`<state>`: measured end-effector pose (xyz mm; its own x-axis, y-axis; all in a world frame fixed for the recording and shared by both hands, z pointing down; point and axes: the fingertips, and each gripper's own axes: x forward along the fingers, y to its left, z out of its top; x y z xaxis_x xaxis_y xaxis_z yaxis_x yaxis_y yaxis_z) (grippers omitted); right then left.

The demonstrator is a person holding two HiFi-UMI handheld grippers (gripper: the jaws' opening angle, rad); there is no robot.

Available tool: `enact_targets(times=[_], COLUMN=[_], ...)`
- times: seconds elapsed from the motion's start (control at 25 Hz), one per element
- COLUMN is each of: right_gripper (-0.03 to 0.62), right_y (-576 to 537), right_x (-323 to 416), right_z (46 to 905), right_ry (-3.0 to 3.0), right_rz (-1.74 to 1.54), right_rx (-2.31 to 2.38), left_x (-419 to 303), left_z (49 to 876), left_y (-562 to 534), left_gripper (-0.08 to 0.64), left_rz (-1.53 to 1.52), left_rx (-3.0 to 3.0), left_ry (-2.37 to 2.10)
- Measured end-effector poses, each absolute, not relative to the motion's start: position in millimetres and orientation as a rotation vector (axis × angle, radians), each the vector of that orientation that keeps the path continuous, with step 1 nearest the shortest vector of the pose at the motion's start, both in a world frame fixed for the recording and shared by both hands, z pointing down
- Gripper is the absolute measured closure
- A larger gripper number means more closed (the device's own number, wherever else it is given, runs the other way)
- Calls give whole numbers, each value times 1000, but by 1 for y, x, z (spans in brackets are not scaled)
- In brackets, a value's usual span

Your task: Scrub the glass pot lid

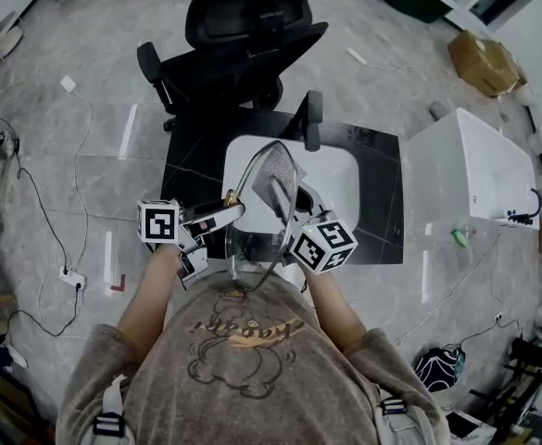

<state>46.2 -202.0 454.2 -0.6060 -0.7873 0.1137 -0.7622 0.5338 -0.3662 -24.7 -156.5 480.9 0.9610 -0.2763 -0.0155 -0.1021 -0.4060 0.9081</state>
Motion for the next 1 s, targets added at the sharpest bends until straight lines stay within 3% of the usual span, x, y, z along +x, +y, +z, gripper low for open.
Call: enact_targets(times=[0.52, 1.0], right_gripper=[511, 512], right_y=[-211, -182], right_x=[38, 14], right_z=[532, 546], right_ry=[2814, 2910], right_rz=[-725, -808], right_rx=[-1412, -1248], left_x=[-11, -23], left_z=[448, 457], left_y=[-157, -173], left_gripper=[380, 380], left_rz=[-399, -507], left_rx=[1900, 1810], left_ry=[-168, -264])
